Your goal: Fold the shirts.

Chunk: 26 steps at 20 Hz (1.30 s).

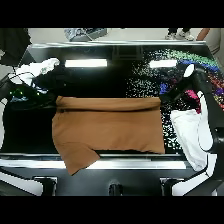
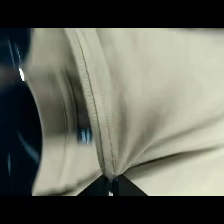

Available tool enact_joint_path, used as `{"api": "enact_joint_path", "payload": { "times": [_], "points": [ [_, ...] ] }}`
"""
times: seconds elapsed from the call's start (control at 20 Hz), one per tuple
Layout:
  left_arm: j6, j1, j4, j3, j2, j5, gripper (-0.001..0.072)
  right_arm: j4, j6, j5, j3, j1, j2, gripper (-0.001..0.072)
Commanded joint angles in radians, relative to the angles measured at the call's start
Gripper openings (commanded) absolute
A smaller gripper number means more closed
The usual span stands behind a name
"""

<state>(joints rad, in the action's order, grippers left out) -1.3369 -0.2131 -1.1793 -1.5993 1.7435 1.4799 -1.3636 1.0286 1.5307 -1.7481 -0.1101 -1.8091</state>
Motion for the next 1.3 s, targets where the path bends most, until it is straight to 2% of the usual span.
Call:
{"api": "enact_joint_path", "payload": {
  "times": [0.0,0.2,0.55,0.6,0.65,0.7,0.75,0.95,1.05,1.15,1.25],
  "points": [
    [0.002,-0.016,-0.026,0.009,-0.014,0.155,0.0026,-0.023,-0.019,0.132,0.017,-0.008,0.010,0.0036],
    [-0.029,-0.017,-0.026,0.041,-0.001,0.204,0.0026,0.000,0.008,0.155,0.019,0.009,-0.005,0.0037],
    [-0.035,-0.018,-0.026,0.103,0.005,0.134,0.0028,-0.003,0.057,0.145,0.109,0.040,-0.027,0.0039],
    [-0.035,-0.019,-0.026,0.103,0.005,0.135,0.0056,-0.008,0.060,0.148,0.109,0.037,-0.024,0.0079],
    [-0.036,-0.019,-0.026,0.095,0.005,0.148,0.0217,-0.011,0.060,0.148,0.108,0.028,-0.017,0.0266],
    [-0.036,-0.023,-0.026,0.083,0.001,0.165,0.0369,-0.010,0.051,0.159,0.108,0.018,-0.005,0.0411],
    [-0.036,-0.031,-0.026,0.067,-0.006,0.186,0.0397,-0.011,0.021,0.188,0.108,-0.001,0.018,0.0433],
    [-0.077,-0.098,-0.026,0.079,-0.106,0.221,0.0404,-0.013,0.012,0.288,0.116,-0.131,0.124,0.0461],
    [-0.053,-0.121,-0.026,0.206,-0.189,0.181,0.0403,-0.013,0.014,0.209,0.216,-0.161,0.212,0.0462],
    [-0.039,-0.131,-0.025,0.455,-0.298,0.087,0.0402,0.006,0.014,0.090,0.411,-0.159,0.312,0.0501],
    [-0.008,-0.130,-0.026,0.701,-0.409,0.005,0.0402,0.058,-0.003,0.010,0.583,-0.159,0.388,0.0501]
  ]
}}
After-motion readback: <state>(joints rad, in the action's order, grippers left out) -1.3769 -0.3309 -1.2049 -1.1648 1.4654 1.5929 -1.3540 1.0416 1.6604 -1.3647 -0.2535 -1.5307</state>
